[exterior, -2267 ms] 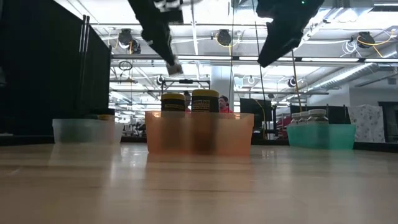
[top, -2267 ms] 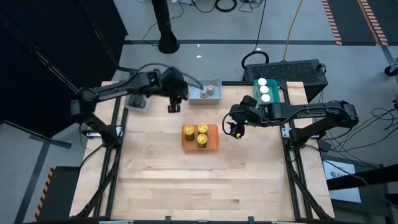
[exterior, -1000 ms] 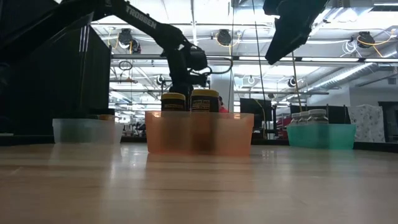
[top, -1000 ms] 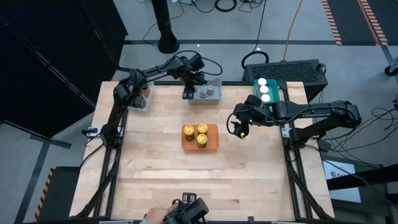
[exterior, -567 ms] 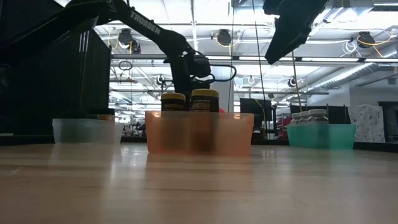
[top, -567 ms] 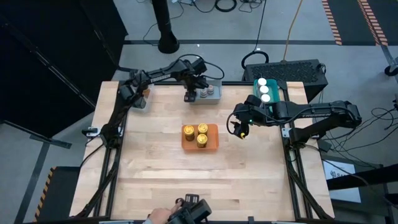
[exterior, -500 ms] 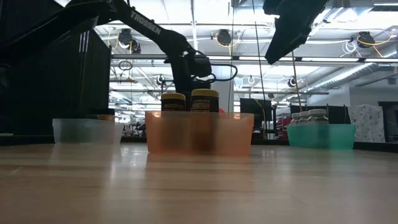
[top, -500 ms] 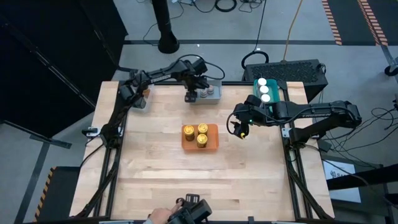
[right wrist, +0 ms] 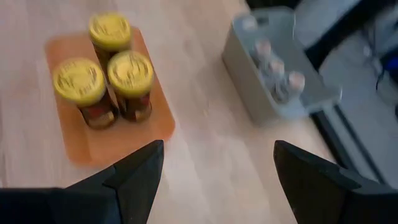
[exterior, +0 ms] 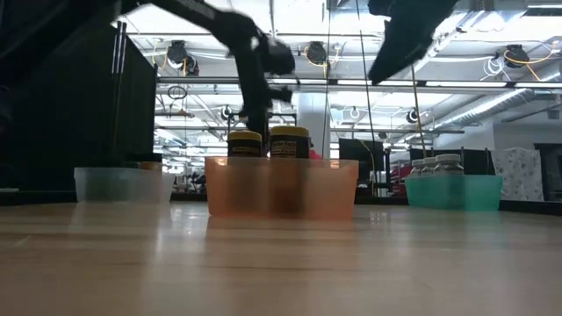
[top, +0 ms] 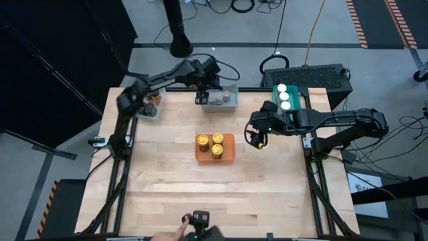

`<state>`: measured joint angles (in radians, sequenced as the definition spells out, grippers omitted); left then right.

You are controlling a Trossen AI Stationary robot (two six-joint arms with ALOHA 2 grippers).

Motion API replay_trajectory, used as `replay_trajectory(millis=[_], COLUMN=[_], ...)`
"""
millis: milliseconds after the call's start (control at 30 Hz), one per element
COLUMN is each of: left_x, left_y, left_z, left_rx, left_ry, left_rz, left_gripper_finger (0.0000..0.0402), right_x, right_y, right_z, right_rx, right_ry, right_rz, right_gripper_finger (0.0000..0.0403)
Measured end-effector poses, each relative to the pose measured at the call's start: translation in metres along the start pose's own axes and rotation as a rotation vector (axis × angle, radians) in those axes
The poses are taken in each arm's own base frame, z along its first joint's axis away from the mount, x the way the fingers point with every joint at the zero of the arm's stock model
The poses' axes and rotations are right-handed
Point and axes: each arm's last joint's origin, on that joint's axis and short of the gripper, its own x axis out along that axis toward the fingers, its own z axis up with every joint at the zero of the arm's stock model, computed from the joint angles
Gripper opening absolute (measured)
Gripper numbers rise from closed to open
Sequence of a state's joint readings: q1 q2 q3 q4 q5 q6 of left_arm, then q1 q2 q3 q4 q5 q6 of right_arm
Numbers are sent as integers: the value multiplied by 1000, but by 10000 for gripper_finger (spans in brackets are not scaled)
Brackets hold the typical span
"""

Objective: Sort spices by type
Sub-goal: Return to Home Position

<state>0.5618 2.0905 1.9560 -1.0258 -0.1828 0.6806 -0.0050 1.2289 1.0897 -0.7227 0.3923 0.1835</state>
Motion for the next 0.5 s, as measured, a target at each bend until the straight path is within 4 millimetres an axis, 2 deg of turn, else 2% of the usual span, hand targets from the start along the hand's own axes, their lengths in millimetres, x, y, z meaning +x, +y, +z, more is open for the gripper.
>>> replay_trajectory(millis=[100, 167, 233, 300, 367, 500], left_x=[-48, -84, -115, -138, -153, -174], left_y=[0, -5, -18, -40, -71, -145], left_z=[-3, -10, -19, -24, -28, -46], left_rx=[-98, -168, -175, -134, -91, -98], left_ry=[-156, -308, -461, -612, -733, -841], left_rz=[-59, -198, -345, -435, -449, -320], left_gripper_finger=[251, 251, 251, 250, 247, 244], right_x=[0, 2, 7, 13, 18, 25], right_y=[2, 4, 9, 12, 16, 21], right_z=[9, 15, 17, 18, 16, 10], right_rx=[-56, -100, -161, -213, -257, -299], right_ry=[-91, -185, -274, -375, -470, -603], right_rz=[12, 21, 25, 16, 35, 130], right_gripper_finger=[286, 286, 286, 286, 286, 286])
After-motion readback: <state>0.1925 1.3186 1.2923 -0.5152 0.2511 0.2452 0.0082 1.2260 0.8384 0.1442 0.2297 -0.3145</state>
